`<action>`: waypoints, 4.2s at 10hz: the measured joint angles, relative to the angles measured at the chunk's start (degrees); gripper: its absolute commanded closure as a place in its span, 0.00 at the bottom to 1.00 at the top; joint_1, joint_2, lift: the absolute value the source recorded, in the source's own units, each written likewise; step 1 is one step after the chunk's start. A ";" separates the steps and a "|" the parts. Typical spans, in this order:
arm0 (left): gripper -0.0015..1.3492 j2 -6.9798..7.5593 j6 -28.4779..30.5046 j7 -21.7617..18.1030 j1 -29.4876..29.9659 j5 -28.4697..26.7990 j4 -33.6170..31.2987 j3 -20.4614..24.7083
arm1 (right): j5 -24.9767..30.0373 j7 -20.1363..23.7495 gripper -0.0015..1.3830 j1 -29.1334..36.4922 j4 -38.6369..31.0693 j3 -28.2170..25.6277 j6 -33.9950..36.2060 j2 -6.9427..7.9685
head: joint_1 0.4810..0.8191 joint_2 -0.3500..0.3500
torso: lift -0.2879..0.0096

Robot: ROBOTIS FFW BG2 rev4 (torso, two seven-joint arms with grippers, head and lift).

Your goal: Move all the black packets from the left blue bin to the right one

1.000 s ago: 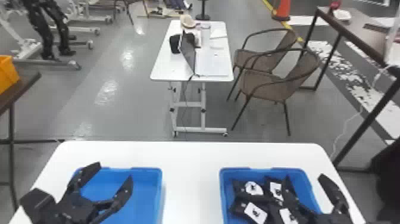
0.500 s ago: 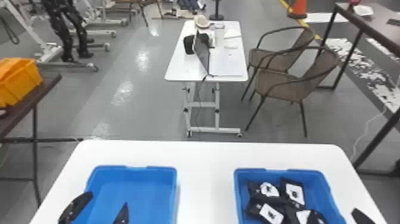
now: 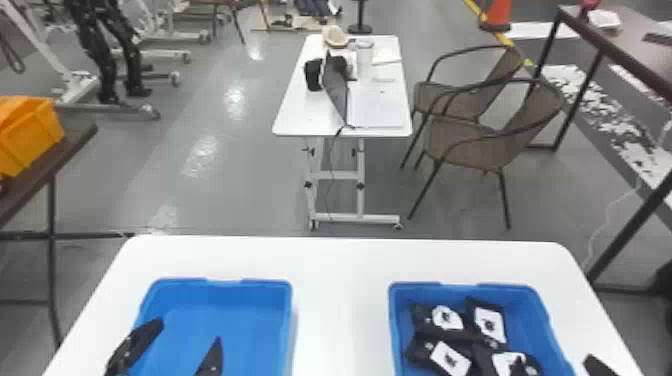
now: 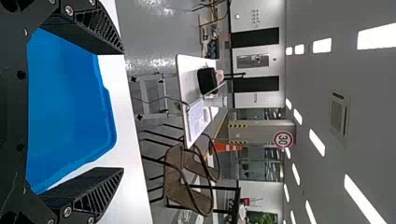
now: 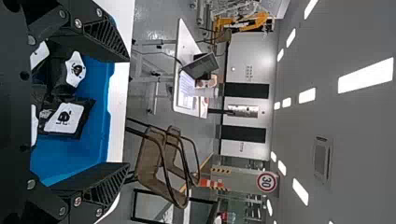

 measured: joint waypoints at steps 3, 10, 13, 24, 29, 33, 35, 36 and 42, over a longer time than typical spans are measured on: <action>0.10 0.00 0.22 0.02 -0.16 -0.12 0.00 -0.09 | -0.50 0.00 0.18 0.11 -0.45 0.02 0.87 0.00 | 0.63 0.53 | 0.97; 0.10 0.00 0.92 -0.03 -0.26 0.42 0.29 -0.09 | -0.88 -0.05 0.18 0.41 -1.30 0.11 1.82 0.00 | 0.63 0.53 | 0.97; 0.10 0.00 1.26 -0.06 -0.26 0.56 0.27 -0.09 | -1.13 -0.01 0.18 0.30 -1.30 0.18 1.95 0.00 | 0.63 0.53 | 0.97; 0.10 0.00 1.81 -0.03 -0.17 0.84 0.26 -0.16 | -1.67 0.00 0.18 0.38 -1.28 0.09 2.43 0.00 | 0.63 0.52 | 0.97; 0.10 0.00 2.00 -0.04 -0.17 0.94 0.27 -0.17 | -1.64 0.00 0.18 0.39 -1.28 0.09 2.57 0.00 | 0.63 0.52 | 0.97; 0.10 0.00 2.17 -0.04 -0.17 1.07 0.27 -0.25 | -1.69 0.00 0.18 0.39 -1.45 0.09 2.69 0.00 | 0.63 0.52 | 0.97; 0.10 0.00 2.28 -0.01 -0.17 1.11 0.27 -0.30 | -1.73 0.00 0.18 0.44 -1.38 0.09 2.71 0.00 | 0.63 0.52 | 0.97; 0.10 0.00 2.33 -0.04 -0.17 1.11 0.27 -0.33 | -1.73 0.00 0.18 0.44 -1.35 0.09 2.71 0.00 | 0.63 0.52 | 0.97; 0.10 0.00 2.93 -0.06 -0.50 1.37 0.44 -0.79 | -1.66 0.00 0.18 0.20 -1.28 0.09 2.98 0.00 | 0.63 0.51 | 0.97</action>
